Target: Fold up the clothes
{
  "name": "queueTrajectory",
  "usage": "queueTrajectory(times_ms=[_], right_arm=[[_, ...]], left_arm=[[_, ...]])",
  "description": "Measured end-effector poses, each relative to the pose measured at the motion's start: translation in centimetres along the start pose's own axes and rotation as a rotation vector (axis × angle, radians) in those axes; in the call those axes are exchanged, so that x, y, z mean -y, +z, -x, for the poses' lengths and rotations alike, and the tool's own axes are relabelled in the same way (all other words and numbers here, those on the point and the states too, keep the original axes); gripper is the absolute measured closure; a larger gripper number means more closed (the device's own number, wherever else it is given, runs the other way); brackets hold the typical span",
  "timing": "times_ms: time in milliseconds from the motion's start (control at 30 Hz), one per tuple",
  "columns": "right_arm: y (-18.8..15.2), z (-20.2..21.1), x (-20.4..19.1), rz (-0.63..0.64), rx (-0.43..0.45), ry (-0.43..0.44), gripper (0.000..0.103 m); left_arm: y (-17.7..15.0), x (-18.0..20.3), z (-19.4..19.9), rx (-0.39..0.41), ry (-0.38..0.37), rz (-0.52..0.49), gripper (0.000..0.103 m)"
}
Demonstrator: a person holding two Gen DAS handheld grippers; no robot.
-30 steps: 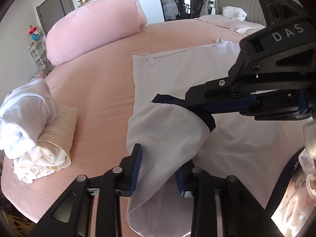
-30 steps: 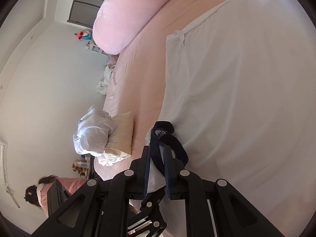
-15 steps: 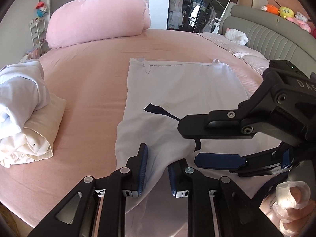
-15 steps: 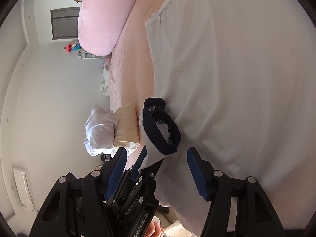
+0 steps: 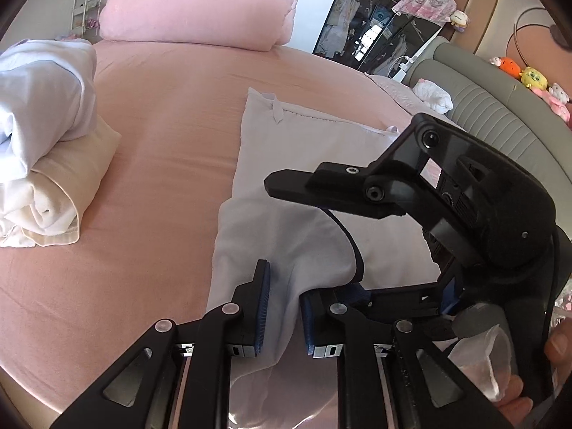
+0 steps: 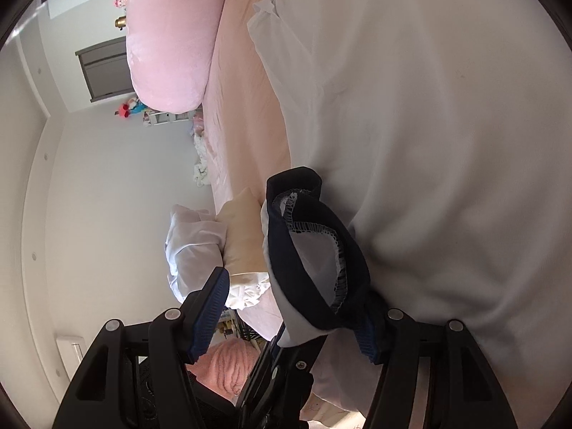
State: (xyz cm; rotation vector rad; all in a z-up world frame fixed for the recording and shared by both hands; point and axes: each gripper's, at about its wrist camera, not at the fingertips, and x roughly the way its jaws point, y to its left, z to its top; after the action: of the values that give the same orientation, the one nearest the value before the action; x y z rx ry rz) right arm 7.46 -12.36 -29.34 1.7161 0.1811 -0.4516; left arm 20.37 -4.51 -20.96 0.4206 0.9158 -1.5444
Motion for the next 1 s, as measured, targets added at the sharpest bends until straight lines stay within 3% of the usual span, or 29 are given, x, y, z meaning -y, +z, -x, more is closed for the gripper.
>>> queueTrajectory(times_ms=[133, 200, 300, 433, 467, 533, 567, 600, 733, 933, 1000], right_arm=[[0.4, -0.6, -0.4, 0.033, 0.007, -0.033, 0.043], [0.2, -1.0, -0.7, 0.085, 0.001, -0.108, 0.071], [0.0, -1.4, -0.8, 0.118, 0.002, -0.158, 0.086], [0.2, -1.1, -0.8, 0.118, 0.026, -0.161, 0.093], [0.2, -1.0, -1.0, 0.131, 0.031, -0.165, 0.093], [0.0, -0.7, -2.3, 0.208, 0.055, -0.184, 0.094], [-0.2, -0.6, -2.9, 0.247, 0.067, -0.193, 0.094], [-0.3, -0.4, -3.6, 0.286, 0.079, -0.202, 0.094], [-1.1, -0.1, -5.8, 0.446, 0.114, -0.265, 0.094], [-1.4, 1.3, -5.5, 0.46, 0.132, -0.278, 0.094], [-1.4, 2.3, -5.3, 0.462, 0.146, -0.285, 0.094]], left_arm=[[-0.1, -0.1, 0.8, 0.004, -0.063, -0.005, 0.089], [-0.1, 0.1, 1.0, -0.007, -0.083, -0.022, 0.089], [-0.5, 0.3, 0.8, -0.037, -0.039, -0.046, 0.088], [-1.1, -0.3, 1.4, -0.059, 0.003, -0.042, 0.085], [-1.3, -0.7, 1.6, -0.065, 0.011, -0.03, 0.081], [-1.2, -1.4, 2.1, -0.066, 0.051, -0.008, 0.061], [-1.2, -1.7, 2.3, -0.065, 0.072, 0.003, 0.044], [-1.1, -2.0, 2.5, -0.056, 0.082, 0.018, 0.04], [-1.1, -3.1, 2.4, -0.058, 0.034, 0.072, 0.04], [-2.1, -1.6, 1.5, -0.044, 0.017, 0.02, 0.043], [-2.3, -1.2, 0.9, -0.066, 0.012, 0.016, 0.08]])
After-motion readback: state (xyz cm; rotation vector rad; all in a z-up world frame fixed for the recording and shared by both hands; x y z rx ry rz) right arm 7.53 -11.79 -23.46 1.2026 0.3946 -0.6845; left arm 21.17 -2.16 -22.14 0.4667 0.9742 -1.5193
